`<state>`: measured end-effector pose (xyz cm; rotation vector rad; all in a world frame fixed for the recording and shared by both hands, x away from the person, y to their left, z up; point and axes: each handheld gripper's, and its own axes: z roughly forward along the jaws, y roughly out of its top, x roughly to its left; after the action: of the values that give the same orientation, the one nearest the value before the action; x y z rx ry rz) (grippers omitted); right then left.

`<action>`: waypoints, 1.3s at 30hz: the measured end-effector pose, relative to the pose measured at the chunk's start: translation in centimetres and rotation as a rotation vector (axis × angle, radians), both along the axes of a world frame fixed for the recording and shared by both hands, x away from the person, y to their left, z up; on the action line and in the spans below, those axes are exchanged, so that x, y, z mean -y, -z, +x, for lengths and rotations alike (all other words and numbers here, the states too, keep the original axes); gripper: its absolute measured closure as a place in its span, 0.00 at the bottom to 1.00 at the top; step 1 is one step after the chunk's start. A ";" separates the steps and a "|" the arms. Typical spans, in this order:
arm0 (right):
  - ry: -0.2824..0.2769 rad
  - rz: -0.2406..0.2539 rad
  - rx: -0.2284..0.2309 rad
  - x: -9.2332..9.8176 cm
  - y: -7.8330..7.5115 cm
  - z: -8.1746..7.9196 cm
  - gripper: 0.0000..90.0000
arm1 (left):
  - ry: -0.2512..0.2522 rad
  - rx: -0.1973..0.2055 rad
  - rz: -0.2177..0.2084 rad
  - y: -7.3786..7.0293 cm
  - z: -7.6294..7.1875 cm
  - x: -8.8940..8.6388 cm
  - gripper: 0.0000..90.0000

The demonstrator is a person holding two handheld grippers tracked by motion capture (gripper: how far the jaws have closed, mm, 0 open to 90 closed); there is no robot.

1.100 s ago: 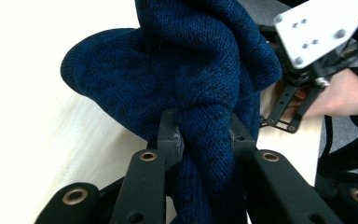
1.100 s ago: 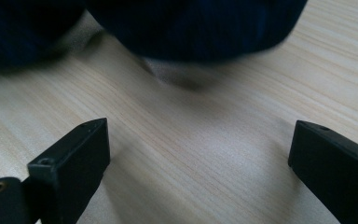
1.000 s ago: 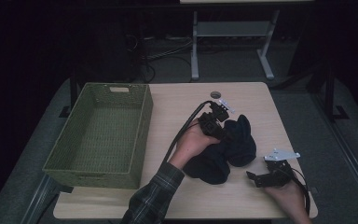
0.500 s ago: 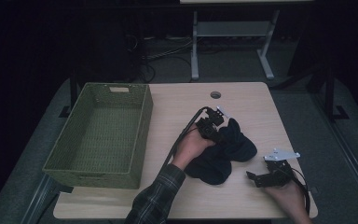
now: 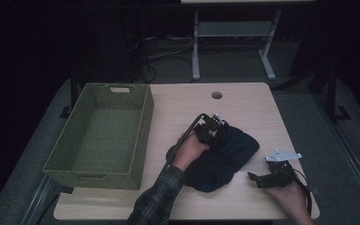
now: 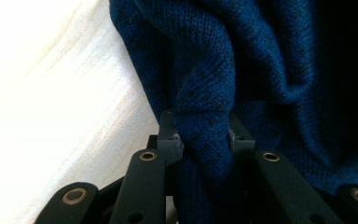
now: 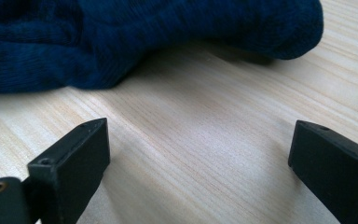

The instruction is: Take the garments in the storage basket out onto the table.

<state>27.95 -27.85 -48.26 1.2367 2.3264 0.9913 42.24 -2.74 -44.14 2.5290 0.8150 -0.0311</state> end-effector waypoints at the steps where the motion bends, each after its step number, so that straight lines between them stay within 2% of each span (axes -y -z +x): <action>1: 0.001 0.002 -0.001 0.0 0.0 0.0 0.05 | 0.003 0.003 -0.003 -0.1 0.0 -0.1 0.80; 4: 0.001 0.002 0.000 0.0 0.0 0.0 0.05 | 0.006 0.022 -0.009 -0.6 -0.1 -0.2 0.67; 6: 0.000 0.001 0.000 0.0 0.0 0.0 0.05 | 0.009 0.034 -0.034 -1.2 -0.1 -0.5 0.55; 9: 0.000 0.000 0.000 0.0 0.0 0.0 0.05 | 0.013 0.062 -0.071 -2.5 -0.3 -1.2 0.45; 13: 0.002 0.000 0.000 0.0 0.0 0.0 0.06 | 0.010 0.125 -0.116 -4.6 -1.0 -2.3 0.37; 15: 0.000 -0.001 0.002 0.0 0.0 0.0 0.05 | 0.015 0.144 -0.116 -5.5 -1.6 -2.9 0.37; 17: 0.001 0.000 0.000 0.0 0.0 0.0 0.05 | 0.023 0.145 -0.124 -6.2 -2.3 -3.7 0.42; 18: 0.001 -0.001 0.001 0.0 0.0 0.0 0.05 | 0.017 0.137 -0.141 -6.4 -2.7 -4.1 0.50; 21: 0.000 -0.002 0.001 0.0 0.0 0.0 0.05 | 0.025 0.132 -0.145 -6.7 -3.7 -5.3 0.67; 24: -0.001 -0.001 0.002 0.0 0.0 0.0 0.05 | 0.030 0.142 -0.126 -6.6 -4.7 -6.6 0.79; 29: 0.000 -0.002 0.002 0.0 0.0 0.0 0.05 | 0.000 0.144 -0.085 -5.5 -6.0 -8.2 0.99; 35: 0.000 -0.002 0.002 0.0 0.0 0.0 0.05 | -0.032 0.123 -0.034 -3.6 -6.9 -9.7 1.00; 39: 0.000 -0.002 0.002 0.0 0.0 0.0 0.05 | -0.056 0.102 0.017 -1.9 -7.0 -10.0 1.00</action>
<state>27.96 -27.87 -48.27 1.2345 2.3254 0.9890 35.19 7.27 -42.20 2.4994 0.8478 0.1227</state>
